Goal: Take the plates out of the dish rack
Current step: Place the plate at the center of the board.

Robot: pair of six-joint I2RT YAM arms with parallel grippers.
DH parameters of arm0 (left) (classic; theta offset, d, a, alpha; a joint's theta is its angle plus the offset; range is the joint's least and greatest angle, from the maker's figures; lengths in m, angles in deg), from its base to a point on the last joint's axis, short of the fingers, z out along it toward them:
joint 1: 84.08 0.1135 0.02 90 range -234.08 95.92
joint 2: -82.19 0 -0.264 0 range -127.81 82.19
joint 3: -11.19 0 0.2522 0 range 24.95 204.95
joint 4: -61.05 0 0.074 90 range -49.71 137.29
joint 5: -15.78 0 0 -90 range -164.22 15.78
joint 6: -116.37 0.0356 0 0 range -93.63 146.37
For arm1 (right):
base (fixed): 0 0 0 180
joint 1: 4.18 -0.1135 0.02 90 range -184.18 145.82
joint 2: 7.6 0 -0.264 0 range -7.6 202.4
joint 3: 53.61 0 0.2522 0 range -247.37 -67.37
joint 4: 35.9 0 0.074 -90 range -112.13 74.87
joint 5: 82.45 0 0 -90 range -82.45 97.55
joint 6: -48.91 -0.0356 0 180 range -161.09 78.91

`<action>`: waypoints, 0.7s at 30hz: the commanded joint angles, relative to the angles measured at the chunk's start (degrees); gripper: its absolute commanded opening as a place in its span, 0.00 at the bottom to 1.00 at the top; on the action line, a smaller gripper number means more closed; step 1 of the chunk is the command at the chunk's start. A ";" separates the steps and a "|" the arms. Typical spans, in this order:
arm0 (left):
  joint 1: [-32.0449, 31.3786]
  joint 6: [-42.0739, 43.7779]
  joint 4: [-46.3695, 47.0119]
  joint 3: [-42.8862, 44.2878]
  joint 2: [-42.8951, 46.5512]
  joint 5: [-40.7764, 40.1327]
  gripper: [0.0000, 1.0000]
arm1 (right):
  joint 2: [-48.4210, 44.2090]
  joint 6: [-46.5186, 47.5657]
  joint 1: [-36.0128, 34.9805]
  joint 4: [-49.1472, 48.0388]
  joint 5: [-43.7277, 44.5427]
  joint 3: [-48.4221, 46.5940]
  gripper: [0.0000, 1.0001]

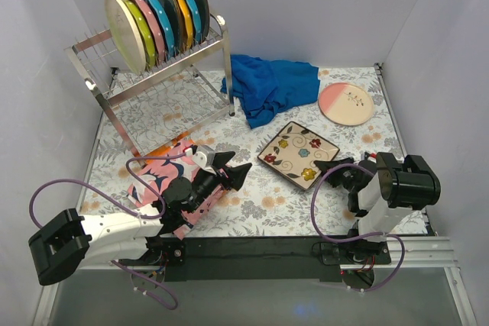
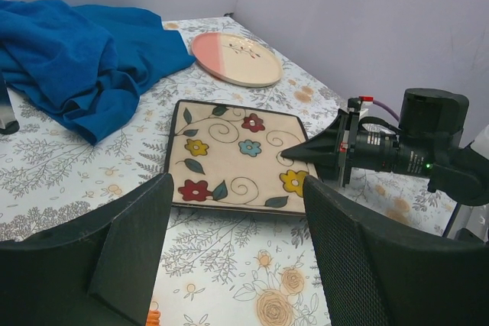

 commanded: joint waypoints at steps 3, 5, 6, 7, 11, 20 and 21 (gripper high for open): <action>-0.49 0.99 0.16 -0.46 1.73 -0.36 0.67 | 1.31 -1.70 -1.35 -26.60 1.35 -0.71 0.01; -0.49 0.90 0.16 -0.46 1.73 -0.27 0.67 | 1.40 -1.70 -1.52 -26.60 2.14 -0.71 0.01; -0.58 0.90 0.16 -0.46 1.82 -0.01 0.67 | 1.40 -1.62 -1.78 -26.60 3.19 -0.63 0.01; -0.58 0.90 0.08 -0.37 1.99 0.08 0.67 | 1.49 -1.44 -1.96 -26.60 3.90 -0.63 0.01; -0.84 1.08 0.07 -0.37 2.26 0.08 0.67 | 3.33 -1.70 -2.67 -27.21 7.15 -0.27 0.01; -1.28 1.52 0.08 -0.46 2.52 -0.27 0.67 | 4.21 -3.46 -3.11 -27.83 13.04 -0.98 0.01; -1.28 1.52 0.07 -0.46 2.52 -0.18 0.67 | 4.30 -3.55 -3.11 -27.83 14.09 -0.98 0.01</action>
